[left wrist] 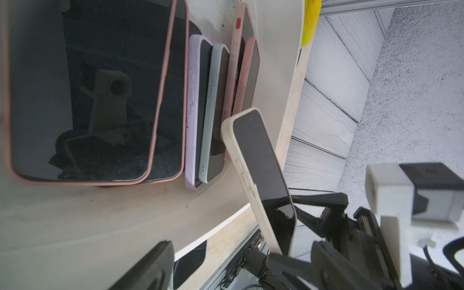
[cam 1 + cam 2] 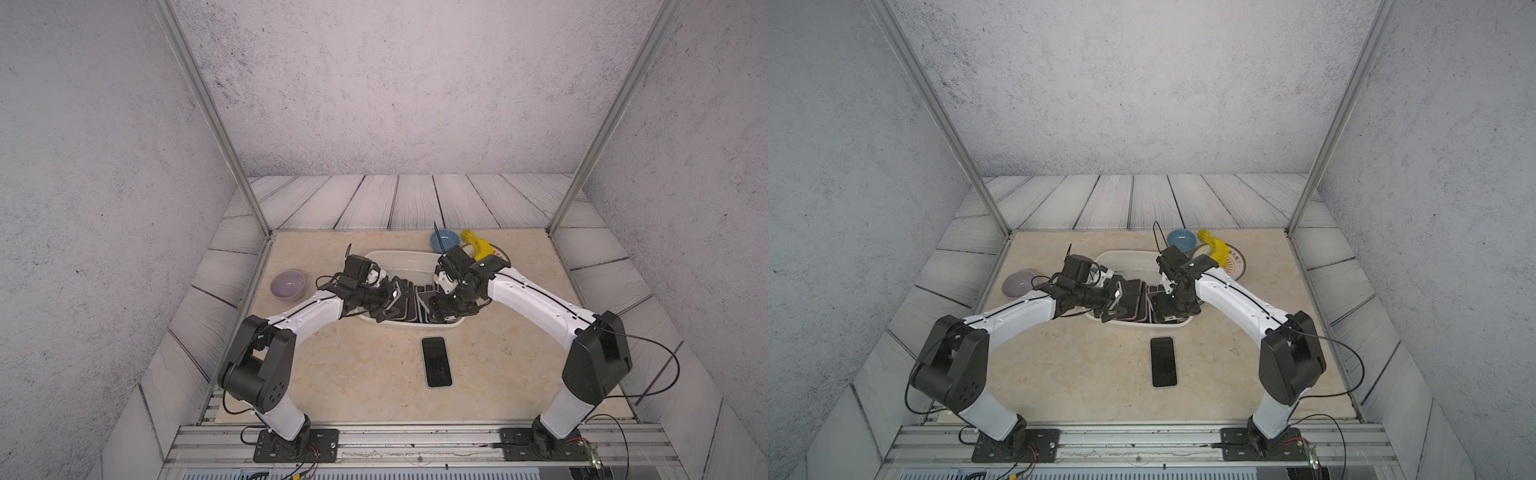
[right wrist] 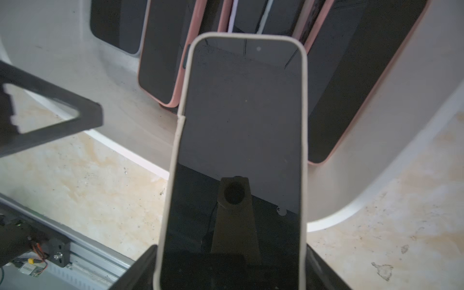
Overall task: Take the phone out of the storage box
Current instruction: Pick up the phone from the storage box.
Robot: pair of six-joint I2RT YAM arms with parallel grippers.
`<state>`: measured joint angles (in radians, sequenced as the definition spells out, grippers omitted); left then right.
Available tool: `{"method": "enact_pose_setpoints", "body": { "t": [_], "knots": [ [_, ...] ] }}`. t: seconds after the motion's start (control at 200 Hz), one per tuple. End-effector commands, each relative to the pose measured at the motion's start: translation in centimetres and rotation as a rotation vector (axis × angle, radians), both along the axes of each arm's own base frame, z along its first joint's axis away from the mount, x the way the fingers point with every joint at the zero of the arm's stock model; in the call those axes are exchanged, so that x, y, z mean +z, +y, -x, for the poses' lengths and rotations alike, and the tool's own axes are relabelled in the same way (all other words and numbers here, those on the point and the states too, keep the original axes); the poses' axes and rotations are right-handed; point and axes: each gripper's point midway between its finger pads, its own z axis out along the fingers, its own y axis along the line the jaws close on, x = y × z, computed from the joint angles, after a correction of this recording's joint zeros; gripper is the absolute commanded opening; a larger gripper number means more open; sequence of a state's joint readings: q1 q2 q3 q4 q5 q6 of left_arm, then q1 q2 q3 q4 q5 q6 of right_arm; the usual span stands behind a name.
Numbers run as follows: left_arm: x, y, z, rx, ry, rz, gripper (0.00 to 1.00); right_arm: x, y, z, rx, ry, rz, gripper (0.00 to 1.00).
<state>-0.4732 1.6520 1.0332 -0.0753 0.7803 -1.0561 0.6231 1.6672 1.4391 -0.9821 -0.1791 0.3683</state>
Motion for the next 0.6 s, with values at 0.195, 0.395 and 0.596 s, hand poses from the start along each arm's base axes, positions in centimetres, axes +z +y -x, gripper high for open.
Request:
{"method": "enact_pose_setpoints", "body": {
  "t": [0.195, 0.395, 0.596],
  "knots": [
    [-0.3, -4.4, 0.6, -0.069, 0.027, 0.049, 0.82, 2.3, 2.0, 1.6, -0.013, -0.021, -0.21, 0.52],
    [-0.2, -5.0, 0.9, -0.078, 0.029, 0.054, 0.62, 2.4, 2.9, 2.8, 0.016, -0.016, -0.226, 0.51],
    [0.0, -4.7, 1.5, -0.085, 0.03, 0.052, 0.31, 2.4, 3.4, 3.4, 0.023, -0.018, -0.232, 0.51]
  ]
}}
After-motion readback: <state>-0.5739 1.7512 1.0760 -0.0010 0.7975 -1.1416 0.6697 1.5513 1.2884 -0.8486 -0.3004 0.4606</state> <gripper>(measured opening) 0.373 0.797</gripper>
